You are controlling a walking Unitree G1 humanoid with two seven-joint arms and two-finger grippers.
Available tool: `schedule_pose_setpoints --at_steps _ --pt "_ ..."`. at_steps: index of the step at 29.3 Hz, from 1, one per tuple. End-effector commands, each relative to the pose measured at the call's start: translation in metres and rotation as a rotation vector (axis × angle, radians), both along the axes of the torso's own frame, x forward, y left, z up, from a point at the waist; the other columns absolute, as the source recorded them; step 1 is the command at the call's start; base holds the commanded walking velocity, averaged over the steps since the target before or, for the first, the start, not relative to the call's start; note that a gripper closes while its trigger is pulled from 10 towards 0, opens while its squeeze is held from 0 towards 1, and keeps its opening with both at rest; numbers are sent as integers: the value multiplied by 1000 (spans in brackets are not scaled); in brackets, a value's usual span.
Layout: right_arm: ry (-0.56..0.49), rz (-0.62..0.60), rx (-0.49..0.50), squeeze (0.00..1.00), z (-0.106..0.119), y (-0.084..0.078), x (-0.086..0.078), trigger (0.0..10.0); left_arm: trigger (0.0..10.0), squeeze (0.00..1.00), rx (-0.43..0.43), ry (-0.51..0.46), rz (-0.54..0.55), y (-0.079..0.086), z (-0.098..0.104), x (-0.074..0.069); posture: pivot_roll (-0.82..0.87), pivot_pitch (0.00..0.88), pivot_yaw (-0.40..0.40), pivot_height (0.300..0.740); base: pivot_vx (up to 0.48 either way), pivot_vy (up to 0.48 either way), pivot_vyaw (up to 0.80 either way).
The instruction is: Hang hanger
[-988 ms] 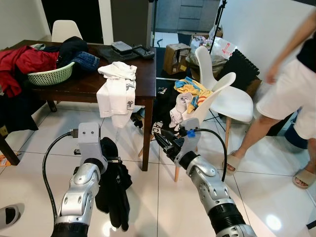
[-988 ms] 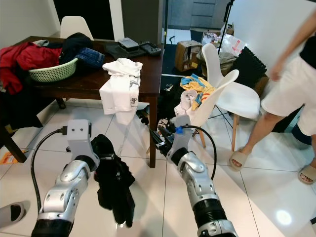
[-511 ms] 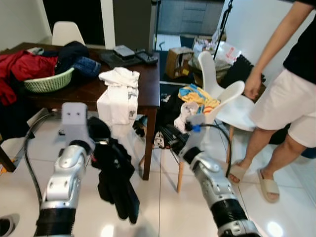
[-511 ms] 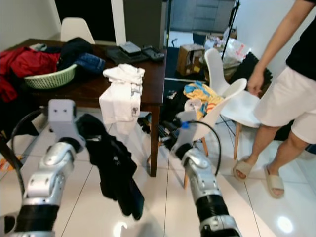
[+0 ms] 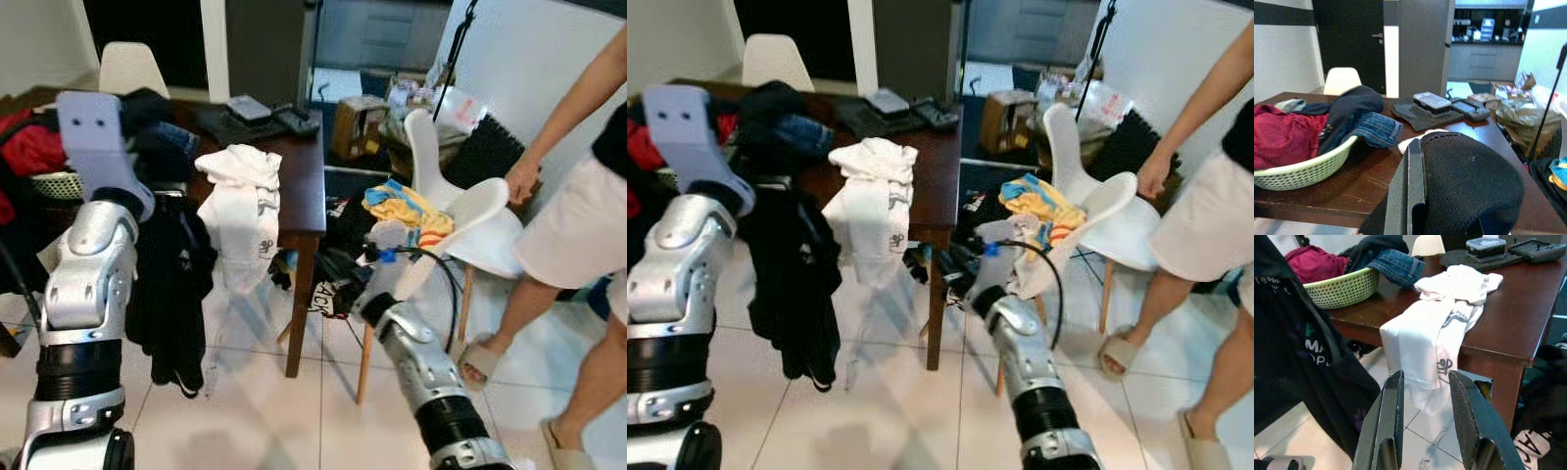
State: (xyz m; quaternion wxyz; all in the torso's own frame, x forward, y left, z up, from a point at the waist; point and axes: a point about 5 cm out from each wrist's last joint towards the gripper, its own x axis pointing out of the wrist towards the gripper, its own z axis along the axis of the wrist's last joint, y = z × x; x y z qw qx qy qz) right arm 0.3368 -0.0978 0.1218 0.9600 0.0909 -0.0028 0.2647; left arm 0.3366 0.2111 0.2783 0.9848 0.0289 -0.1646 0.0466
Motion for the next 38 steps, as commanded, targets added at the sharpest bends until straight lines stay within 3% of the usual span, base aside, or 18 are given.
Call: schedule_pose_setpoints --at_steps 1,9,15,23,31,34,35,38 --pt "1 -59 1 0 -2 -12 1 10000 10000 0 12 -39 -46 -11 14 2 25 0 -54 740 326 0 0" --pt "-7 -149 4 0 -2 -25 3 10000 10000 0 23 -55 -61 -12 24 3 30 0 -56 740 325 0 0" --pt "-4 -140 0 0 -4 -24 2 10000 10000 0 51 -80 -90 -13 38 3 31 0 -54 740 324 0 0" --pt "-3 -147 5 0 -6 -22 0 10000 10000 0 101 -127 -157 -30 55 3 26 0 -52 740 324 0 0" --pt "0 -150 3 0 -7 -23 0 10000 10000 0 131 -170 -177 -30 72 3 33 0 -57 740 325 0 0" --pt "4 -152 3 0 -7 -22 2 10000 10000 0 149 -189 -220 -35 82 9 37 0 -58 740 324 0 0" --pt "3 -155 3 0 -6 -22 3 10000 10000 0 169 -200 -286 -45 90 17 37 0 -55 740 322 0 0" --pt "1 -157 3 0 -6 -22 4 10000 10000 0 178 -201 -308 -49 92 20 38 0 -55 740 322 0 0"
